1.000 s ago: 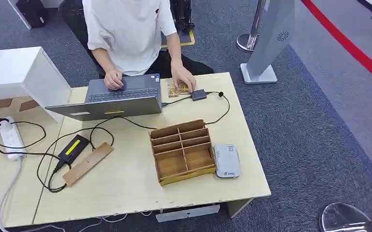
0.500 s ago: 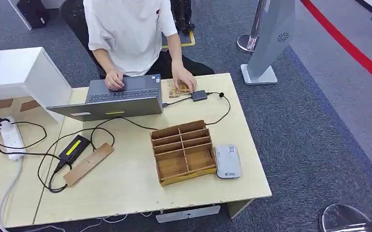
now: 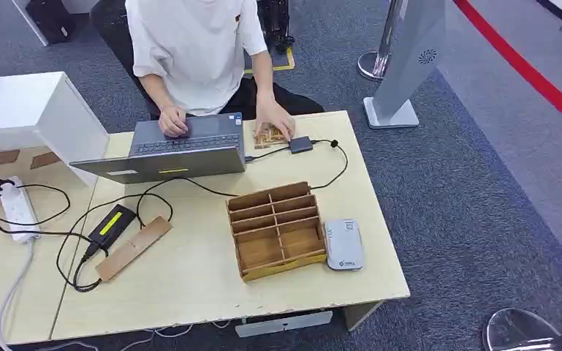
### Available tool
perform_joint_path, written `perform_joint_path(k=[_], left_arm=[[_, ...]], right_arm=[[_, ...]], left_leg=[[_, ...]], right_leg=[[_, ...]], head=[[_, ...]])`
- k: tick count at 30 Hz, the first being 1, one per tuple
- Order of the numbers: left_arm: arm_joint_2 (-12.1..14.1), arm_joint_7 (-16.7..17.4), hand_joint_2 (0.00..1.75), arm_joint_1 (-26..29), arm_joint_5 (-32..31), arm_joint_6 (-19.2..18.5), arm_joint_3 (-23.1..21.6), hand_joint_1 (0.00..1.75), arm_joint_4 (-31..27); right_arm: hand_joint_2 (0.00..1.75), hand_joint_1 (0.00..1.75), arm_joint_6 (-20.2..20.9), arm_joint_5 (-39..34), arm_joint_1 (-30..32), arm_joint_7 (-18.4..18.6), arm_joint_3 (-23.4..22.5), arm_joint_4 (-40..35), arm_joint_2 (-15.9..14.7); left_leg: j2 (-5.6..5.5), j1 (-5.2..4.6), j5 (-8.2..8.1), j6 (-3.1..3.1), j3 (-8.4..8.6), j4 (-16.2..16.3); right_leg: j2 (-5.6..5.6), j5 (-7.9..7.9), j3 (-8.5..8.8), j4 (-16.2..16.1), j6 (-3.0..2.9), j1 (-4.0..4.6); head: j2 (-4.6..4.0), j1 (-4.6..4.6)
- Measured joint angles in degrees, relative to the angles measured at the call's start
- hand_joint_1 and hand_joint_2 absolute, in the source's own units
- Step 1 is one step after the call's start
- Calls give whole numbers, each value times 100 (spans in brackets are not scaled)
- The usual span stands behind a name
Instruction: Pass the card to the sensor for recognition and then transmit it.
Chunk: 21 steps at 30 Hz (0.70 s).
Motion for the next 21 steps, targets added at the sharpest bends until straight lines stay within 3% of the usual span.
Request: perform_joint_path(k=[5,6,9,10,14,21], left_arm=[[81,158,175,-1,65,28,7,0,-33],[89,309,0,-12,135,63,26,0,-37],[103,1116,0,-26,440,190,174,0,-65],[107,1207,175,-26,472,210,195,0,-70],[120,1624,175,-36,566,426,352,0,-155],[70,2336,175,-145,273,413,363,0,-205]], right_arm=[[175,0,26,-2,-2,-26,-9,0,28],[175,0,44,11,-2,-44,-9,0,31],[175,0,120,94,-15,-150,-9,20,33],[175,0,125,98,-22,-160,-9,24,33],[175,0,199,-51,-97,-291,-42,98,42],[175,0,216,-896,-292,-542,-553,101,555]], left_leg=[[-2,-1,-2,-2,2,1],[-2,-2,-2,-1,3,1],[-1,-2,-2,-2,9,2],[-1,-2,-2,-2,11,2],[-1,-1,-2,-2,14,2],[-1,5,2,-8,23,1]], right_leg=[[-2,0,8,-1,1,-1],[-3,0,9,-1,1,-1],[-1,0,13,-2,1,-1],[-1,0,14,-2,1,-1],[-1,0,17,-2,1,-1],[-1,0,24,0,-1,3]], head=[[0,0],[0,2],[0,2],[0,2],[0,0],[0,2]])
